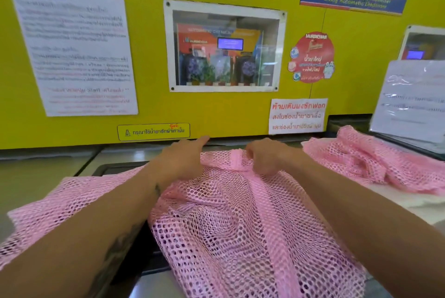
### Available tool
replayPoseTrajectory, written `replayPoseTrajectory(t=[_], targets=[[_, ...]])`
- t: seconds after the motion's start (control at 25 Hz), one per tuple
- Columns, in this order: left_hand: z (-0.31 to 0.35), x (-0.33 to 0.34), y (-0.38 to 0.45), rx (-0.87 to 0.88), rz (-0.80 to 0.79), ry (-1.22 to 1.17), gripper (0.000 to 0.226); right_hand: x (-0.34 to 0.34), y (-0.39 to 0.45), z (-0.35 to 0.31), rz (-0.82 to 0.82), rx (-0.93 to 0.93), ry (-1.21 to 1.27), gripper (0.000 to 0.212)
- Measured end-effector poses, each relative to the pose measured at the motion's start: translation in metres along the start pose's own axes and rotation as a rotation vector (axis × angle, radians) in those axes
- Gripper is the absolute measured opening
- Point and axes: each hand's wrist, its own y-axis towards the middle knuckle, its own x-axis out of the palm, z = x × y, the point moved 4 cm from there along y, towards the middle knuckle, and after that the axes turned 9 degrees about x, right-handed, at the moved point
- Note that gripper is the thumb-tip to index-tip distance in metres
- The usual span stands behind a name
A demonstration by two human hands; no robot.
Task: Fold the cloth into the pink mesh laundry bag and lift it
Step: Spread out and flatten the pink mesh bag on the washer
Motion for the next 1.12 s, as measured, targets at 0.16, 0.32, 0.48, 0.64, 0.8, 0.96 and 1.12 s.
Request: replayPoseTrajectory(t=[0.16, 0.32, 0.48, 0.64, 0.8, 0.96, 1.12], targets=[[-0.001, -0.010, 0.020, -0.009, 0.110, 0.137, 0.021, -0.016, 0.019, 0.009, 0.170, 0.018, 0.028, 0.011], [-0.002, -0.021, 0.042, -0.059, 0.257, -0.005, 0.018, -0.039, 0.042, 0.016, 0.438, 0.157, 0.064, 0.021], [-0.006, 0.002, 0.048, -0.008, -0.132, -0.244, 0.045, -0.025, 0.047, 0.013, 0.357, 0.167, 0.291, 0.032], [-0.020, -0.006, 0.019, 0.064, -0.143, -0.107, 0.031, 0.008, 0.044, 0.003, -0.036, 0.002, 0.204, 0.049], [-0.049, -0.023, -0.026, 0.020, -0.135, 0.026, 0.041, 0.043, 0.040, 0.013, -0.292, -0.062, 0.017, 0.086], [-0.087, -0.022, -0.075, -0.144, -0.223, 0.054, 0.058, 0.022, 0.039, 0.011, -0.241, -0.069, -0.112, 0.078], [-0.101, -0.029, -0.098, -0.127, -0.095, 0.015, 0.035, -0.010, -0.002, -0.075, 0.057, -0.239, -0.068, 0.057]])
